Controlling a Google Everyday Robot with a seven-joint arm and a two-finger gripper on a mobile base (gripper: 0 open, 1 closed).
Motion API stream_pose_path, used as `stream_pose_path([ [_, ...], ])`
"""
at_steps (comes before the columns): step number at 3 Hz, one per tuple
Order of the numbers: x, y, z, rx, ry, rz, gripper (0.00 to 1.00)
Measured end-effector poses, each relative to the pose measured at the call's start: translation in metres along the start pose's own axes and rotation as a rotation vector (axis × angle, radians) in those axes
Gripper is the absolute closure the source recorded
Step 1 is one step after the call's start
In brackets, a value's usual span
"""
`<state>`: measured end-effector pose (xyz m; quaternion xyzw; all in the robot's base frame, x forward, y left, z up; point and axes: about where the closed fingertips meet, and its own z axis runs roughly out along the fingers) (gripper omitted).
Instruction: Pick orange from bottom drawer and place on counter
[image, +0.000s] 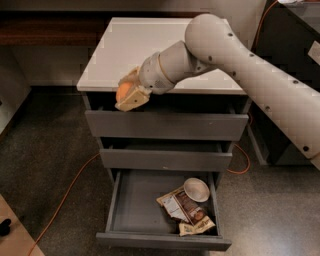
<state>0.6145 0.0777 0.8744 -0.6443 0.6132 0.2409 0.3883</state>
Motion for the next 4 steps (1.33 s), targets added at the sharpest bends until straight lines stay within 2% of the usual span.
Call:
stream_pose_path([
  [1,-0.007,-0.022,-0.015,0.012,-0.021,0.005,1.00],
  [2,-0.006,-0.052,-0.022,0.009,-0.054,0.038,1.00],
  [3,-0.001,-0.081,-0.022,0.009,-0.076,0.074,1.00],
  [4,0.011,-0.108,-0.019,0.030,-0.087,0.119,1.00],
])
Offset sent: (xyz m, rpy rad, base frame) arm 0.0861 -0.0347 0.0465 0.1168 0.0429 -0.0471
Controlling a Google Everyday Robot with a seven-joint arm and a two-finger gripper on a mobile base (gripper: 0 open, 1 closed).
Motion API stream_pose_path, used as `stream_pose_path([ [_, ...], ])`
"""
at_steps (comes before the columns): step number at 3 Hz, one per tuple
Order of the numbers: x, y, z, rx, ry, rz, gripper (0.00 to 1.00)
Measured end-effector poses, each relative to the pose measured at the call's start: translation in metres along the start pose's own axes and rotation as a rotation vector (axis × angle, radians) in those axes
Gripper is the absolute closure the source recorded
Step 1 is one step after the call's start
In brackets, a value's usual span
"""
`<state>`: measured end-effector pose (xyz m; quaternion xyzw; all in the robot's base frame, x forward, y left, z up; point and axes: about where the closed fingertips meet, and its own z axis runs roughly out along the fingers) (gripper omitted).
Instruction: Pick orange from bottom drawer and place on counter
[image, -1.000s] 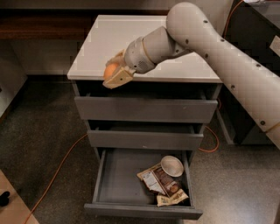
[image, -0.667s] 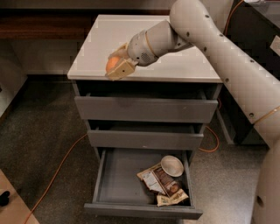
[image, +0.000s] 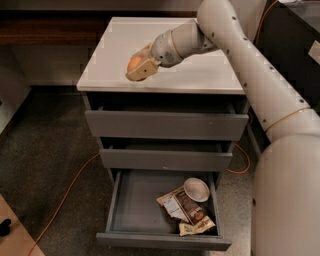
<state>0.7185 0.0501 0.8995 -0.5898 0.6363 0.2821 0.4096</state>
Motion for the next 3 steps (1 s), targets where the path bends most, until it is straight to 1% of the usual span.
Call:
stream_pose_path([
  [1,0.016,-0.036,0.000,0.077,0.001,0.056,1.00],
  [3,0.032,-0.079,-0.006,0.183,0.002,0.122,1.00],
])
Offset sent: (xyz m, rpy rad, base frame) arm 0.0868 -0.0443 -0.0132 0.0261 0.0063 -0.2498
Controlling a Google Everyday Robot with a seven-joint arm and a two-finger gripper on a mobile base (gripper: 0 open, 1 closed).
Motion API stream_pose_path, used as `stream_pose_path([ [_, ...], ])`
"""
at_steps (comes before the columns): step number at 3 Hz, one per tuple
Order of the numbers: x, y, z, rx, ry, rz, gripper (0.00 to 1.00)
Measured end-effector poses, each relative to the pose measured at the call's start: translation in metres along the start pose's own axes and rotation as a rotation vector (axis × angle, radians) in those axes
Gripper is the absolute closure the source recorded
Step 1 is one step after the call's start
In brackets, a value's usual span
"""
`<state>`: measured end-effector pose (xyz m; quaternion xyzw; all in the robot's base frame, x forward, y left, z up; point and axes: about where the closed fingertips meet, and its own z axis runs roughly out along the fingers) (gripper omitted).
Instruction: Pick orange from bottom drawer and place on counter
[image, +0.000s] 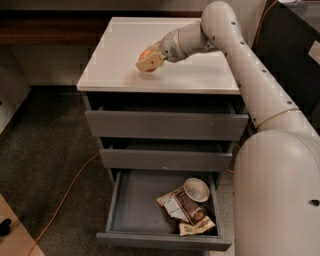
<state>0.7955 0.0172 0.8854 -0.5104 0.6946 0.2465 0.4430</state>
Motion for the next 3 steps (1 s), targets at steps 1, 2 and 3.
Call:
stream_pose_path([
  [1,0.009,-0.023,0.002,0.043,0.001,0.050,1.00],
  [2,0.015,-0.037,0.004,0.064,0.004,0.082,1.00],
  [3,0.021,-0.048,0.007,0.080,-0.001,0.115,0.82],
])
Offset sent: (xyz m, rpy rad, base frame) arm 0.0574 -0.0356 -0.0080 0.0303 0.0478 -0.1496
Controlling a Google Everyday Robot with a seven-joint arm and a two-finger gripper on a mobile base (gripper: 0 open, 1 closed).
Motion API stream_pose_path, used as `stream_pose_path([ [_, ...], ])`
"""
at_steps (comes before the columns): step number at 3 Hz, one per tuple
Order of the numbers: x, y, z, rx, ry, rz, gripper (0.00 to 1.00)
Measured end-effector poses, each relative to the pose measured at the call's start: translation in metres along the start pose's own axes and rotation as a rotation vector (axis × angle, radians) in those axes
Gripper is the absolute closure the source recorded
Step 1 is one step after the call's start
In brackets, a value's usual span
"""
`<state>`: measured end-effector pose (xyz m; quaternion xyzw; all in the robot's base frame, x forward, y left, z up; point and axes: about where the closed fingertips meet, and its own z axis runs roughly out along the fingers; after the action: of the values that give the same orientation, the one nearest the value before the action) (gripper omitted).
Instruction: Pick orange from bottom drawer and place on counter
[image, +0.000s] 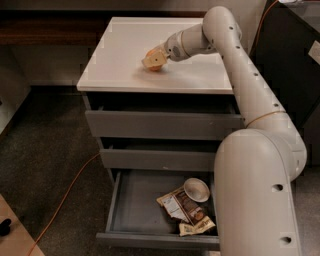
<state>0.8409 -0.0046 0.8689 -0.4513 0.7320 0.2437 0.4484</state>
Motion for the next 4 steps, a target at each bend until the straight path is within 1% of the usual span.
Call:
stream_pose_path([
  [1,0.0043,-0.0068,0.0035,0.006,-0.004,0.023,0.51],
  [3,0.0082,-0.0087,0.0071,-0.001,-0.008,0.033,0.04],
  [4,0.0082,-0.0092,0.0067,-0.002,-0.012,0.034,0.00],
])
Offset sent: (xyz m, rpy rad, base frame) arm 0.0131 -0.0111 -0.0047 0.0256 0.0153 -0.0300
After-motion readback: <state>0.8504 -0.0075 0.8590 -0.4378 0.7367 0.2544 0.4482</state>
